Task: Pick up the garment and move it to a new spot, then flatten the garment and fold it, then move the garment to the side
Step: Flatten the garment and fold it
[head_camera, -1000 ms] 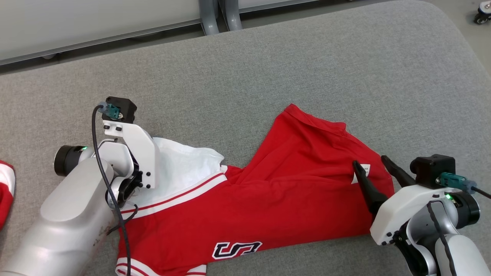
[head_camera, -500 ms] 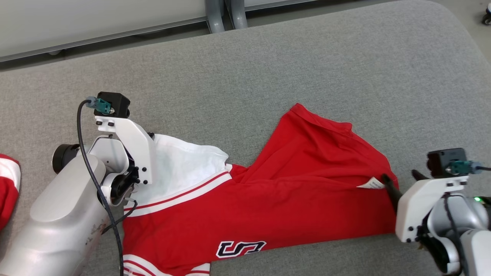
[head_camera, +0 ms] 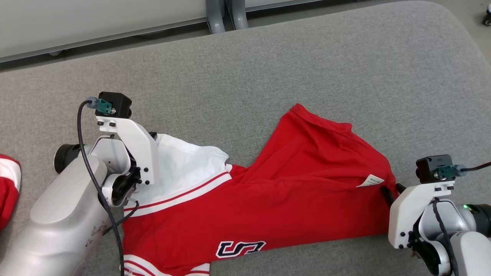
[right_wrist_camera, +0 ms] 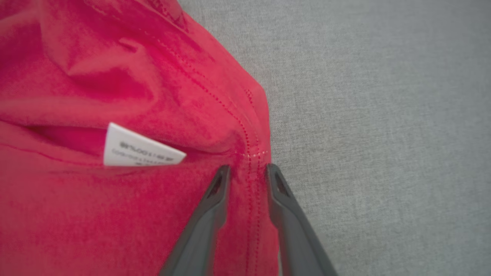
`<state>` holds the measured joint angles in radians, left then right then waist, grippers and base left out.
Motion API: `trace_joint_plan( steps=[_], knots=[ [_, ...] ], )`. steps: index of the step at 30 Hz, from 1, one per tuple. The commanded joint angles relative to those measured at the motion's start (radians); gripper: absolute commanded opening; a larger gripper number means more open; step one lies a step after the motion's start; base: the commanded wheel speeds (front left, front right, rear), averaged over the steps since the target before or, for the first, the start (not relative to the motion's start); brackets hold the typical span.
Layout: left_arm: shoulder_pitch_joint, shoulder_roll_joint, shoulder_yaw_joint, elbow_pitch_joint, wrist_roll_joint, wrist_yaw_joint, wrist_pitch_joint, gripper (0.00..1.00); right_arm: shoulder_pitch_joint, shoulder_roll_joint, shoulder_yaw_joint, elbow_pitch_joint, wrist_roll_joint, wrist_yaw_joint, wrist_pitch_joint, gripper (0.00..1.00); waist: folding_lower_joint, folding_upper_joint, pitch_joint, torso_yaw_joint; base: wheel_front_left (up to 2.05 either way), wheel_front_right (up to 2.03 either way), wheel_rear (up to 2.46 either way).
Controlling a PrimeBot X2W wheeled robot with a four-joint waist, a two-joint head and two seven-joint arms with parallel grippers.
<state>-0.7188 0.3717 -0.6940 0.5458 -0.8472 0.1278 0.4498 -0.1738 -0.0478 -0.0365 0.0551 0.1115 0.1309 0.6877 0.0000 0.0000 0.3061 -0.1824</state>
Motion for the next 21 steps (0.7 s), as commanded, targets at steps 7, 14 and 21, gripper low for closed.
trace_joint_plan(
  steps=[7, 14, 21],
  knots=[
    [0.013, 0.013, 0.003, -0.009, -0.005, 0.011, -0.007, 0.0, -0.033, -0.005, -0.018, 0.027, -0.033, 0.0, -0.044, 0.47, 0.0, 0.0, 0.0, -0.001, 0.0, 0.0, 0.0],
    [0.009, 0.015, -0.002, -0.017, -0.006, 0.012, -0.002, 0.0, -0.052, -0.005, -0.012, 0.07, -0.028, 0.0, -0.05, 0.41, 0.0, 0.0, 0.002, 0.007, 0.0, 0.0, 0.0],
    [0.005, 0.017, -0.002, -0.024, -0.008, 0.017, -0.002, 0.0, -0.059, -0.005, 0.003, 0.077, -0.021, 0.0, -0.061, 0.09, 0.0, 0.0, 0.005, 0.008, 0.0, 0.0, 0.0]
  ],
)
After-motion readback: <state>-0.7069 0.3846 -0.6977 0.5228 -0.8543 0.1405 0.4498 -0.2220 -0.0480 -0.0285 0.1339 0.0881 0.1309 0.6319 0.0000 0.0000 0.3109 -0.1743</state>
